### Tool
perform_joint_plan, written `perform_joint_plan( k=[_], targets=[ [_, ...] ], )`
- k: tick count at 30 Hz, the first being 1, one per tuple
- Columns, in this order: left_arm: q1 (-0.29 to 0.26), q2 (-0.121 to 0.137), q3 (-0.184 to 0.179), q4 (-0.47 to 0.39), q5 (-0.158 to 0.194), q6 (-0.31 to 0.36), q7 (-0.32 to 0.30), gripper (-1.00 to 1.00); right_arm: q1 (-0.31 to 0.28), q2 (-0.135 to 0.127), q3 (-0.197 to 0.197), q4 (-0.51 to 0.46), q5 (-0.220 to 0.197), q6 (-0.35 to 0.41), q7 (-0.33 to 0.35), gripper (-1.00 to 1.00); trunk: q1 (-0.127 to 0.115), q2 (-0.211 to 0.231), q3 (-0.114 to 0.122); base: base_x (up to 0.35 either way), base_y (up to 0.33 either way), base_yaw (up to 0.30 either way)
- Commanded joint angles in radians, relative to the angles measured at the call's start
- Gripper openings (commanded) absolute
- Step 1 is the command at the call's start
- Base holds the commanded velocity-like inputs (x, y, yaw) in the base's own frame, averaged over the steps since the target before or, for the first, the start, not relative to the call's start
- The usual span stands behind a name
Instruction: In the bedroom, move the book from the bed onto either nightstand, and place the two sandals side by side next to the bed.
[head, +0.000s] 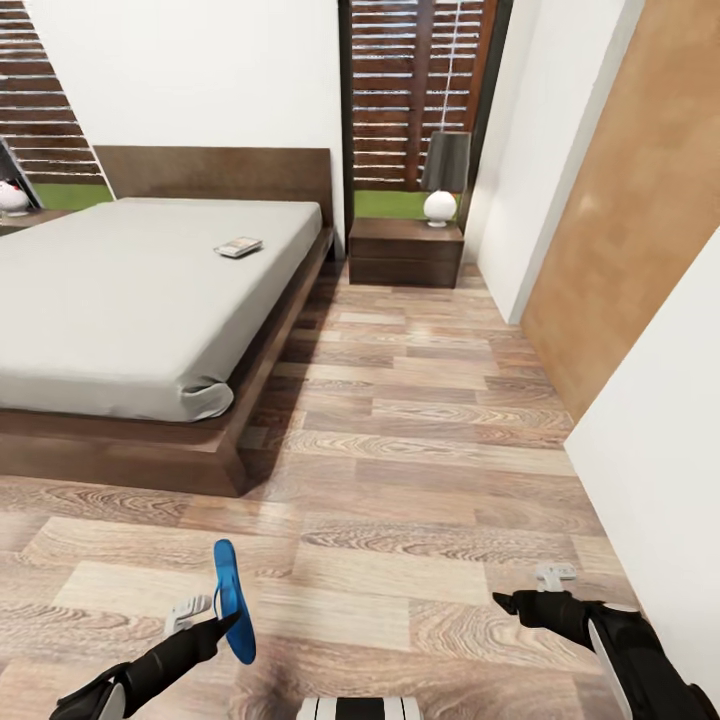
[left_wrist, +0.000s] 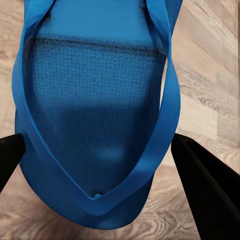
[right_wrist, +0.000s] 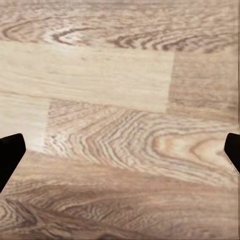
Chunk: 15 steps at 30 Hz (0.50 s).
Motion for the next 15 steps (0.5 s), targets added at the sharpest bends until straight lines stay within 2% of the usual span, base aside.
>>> perform_joint_plan(
  k=[1,5,9,12,15],
  targets=[
    [-0.001,0.000,-0.001,0.000,0.007,0.009,-0.001,-1.00,-0.001,0.001,-0.003,-0.001,0.011,0.003,0.007,1.00,-0.001,0.000,0.003,0.000,0.000,0.000],
    [-0.001,0.000,-0.006,0.001,0.006,0.009,-0.002,-1.00,-0.001,0.000,-0.002,-0.001,0.006,0.011,0.015,1.00,-0.002,0.001,0.019,0.000,0.000,0.000],
    [-0.001,-0.003,-0.008,0.001,0.005,0.009,-0.003,-1.00,-0.001,-0.001,-0.002,-0.002,-0.029,0.015,0.042,1.00,-0.004,0.002,0.034,0.000,0.000,0.000],
    [0.000,-0.010,-0.009,0.003,0.004,0.009,-0.001,-1.00,-0.001,-0.001,0.001,-0.001,-0.050,0.016,0.090,1.00,-0.006,0.003,0.046,0.000,0.000,0.000],
    [0.000,-0.013,-0.013,0.027,0.003,0.008,0.001,-1.00,-0.001,-0.001,0.002,-0.001,-0.056,0.015,0.193,1.00,-0.007,0.003,0.057,0.000,0.000,0.000]
  ],
)
